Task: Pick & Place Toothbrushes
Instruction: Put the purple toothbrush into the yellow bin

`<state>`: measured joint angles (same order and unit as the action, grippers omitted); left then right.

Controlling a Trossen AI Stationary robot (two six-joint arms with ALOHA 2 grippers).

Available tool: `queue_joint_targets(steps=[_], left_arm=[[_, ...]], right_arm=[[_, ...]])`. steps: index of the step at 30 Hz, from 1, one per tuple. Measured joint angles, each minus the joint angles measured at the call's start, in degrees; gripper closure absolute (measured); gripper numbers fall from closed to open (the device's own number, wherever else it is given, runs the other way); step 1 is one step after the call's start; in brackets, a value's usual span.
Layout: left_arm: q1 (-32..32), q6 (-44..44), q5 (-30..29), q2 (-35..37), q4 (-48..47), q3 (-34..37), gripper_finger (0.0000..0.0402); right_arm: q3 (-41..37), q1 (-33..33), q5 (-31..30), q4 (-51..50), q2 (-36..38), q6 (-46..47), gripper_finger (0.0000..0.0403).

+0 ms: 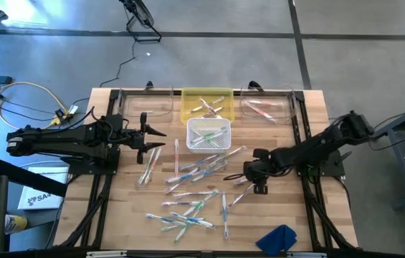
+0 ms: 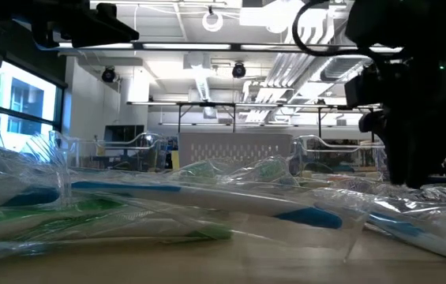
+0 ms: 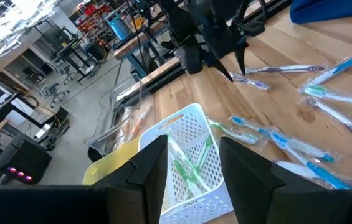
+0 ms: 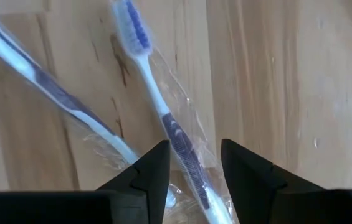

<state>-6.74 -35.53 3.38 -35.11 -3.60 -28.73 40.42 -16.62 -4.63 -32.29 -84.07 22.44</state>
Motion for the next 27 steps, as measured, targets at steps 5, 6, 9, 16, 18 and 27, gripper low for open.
queue_joint_targets(steps=[5, 6, 9, 16, 18, 27], left_arm=[[0.0, 0.0, 0.0, 0.0, 0.0, 0.0, 0.0261], [0.0, 0.0, 0.0, 0.0, 0.0, 0.0, 0.0261], [0.0, 0.0, 0.0, 0.0, 0.0, 0.0, 0.0261], [0.0, 0.0, 0.0, 0.0, 0.0, 0.0, 0.0261], [0.0, 0.0, 0.0, 0.0, 0.0, 0.0, 0.0261], [0.0, 0.0, 0.0, 0.0, 0.0, 0.0, 0.0261]], right_arm=[[0.0, 0.0, 0.0, 0.1, -1.8, 0.0, 0.0266], [0.0, 0.0, 0.0, 0.1, -2.1, 0.0, 0.0266], [0.1, 0.0, 0.0, 0.2, -3.5, 0.0, 0.0266], [0.2, 0.0, 0.0, 0.6, -4.9, 0.0, 0.027], [0.2, 0.0, 0.0, 0.9, -4.8, 0.0, 0.0282], [0.2, 0.0, 0.4, 1.3, -4.8, 0.3, 0.0359]])
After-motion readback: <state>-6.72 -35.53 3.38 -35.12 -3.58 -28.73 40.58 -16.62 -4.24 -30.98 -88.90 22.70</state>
